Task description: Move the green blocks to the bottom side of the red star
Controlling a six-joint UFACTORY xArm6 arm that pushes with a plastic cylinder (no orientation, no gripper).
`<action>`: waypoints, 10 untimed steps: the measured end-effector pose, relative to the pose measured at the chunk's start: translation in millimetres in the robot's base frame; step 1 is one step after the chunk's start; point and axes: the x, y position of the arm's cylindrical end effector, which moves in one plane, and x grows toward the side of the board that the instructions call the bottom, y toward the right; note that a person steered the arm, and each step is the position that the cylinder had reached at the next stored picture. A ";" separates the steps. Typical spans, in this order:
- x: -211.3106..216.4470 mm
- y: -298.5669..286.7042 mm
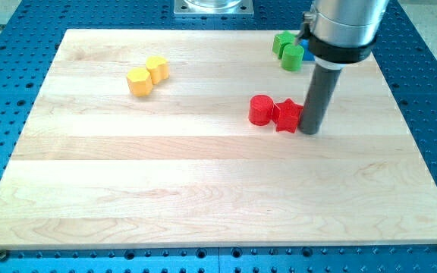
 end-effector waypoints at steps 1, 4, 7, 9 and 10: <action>-58.1 13.1; -118.1 -109.3; -207.8 -6.4; -162.8 -51.8; -127.4 -73.6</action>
